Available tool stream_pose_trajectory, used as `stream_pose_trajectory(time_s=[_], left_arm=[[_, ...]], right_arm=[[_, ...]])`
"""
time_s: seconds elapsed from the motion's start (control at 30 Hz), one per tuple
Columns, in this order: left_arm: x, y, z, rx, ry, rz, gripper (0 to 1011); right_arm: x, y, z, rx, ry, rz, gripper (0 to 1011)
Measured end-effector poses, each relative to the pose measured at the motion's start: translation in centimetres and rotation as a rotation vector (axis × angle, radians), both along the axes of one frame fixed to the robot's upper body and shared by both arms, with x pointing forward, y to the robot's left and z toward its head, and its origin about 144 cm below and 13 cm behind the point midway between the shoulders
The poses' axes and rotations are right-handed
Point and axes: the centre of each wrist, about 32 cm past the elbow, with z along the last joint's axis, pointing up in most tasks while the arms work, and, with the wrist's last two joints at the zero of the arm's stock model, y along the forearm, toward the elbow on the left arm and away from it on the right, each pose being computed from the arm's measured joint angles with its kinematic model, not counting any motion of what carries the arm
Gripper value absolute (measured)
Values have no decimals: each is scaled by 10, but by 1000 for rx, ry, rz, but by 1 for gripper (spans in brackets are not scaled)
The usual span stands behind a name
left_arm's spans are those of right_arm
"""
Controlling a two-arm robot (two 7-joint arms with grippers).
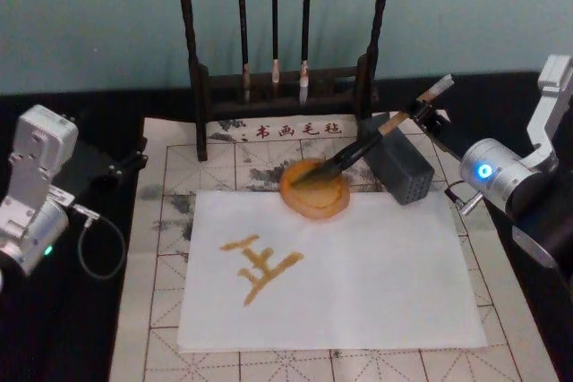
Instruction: Pick up the brush from the inkstone, write on the paper, then place the brush back to its original position.
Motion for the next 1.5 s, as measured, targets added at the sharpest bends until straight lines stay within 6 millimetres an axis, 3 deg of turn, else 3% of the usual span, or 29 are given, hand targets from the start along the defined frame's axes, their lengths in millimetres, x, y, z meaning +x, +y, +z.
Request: stream_pose_trajectory(time_s=[0.7, 1.5], left_arm=[[0, 0, 0, 0, 0, 0, 1001], [0, 0, 0, 0, 0, 0, 1001]], right_arm=[[1, 0, 9, -11, -97, 19, 181], [-2, 4, 16, -202, -214, 57, 181]])
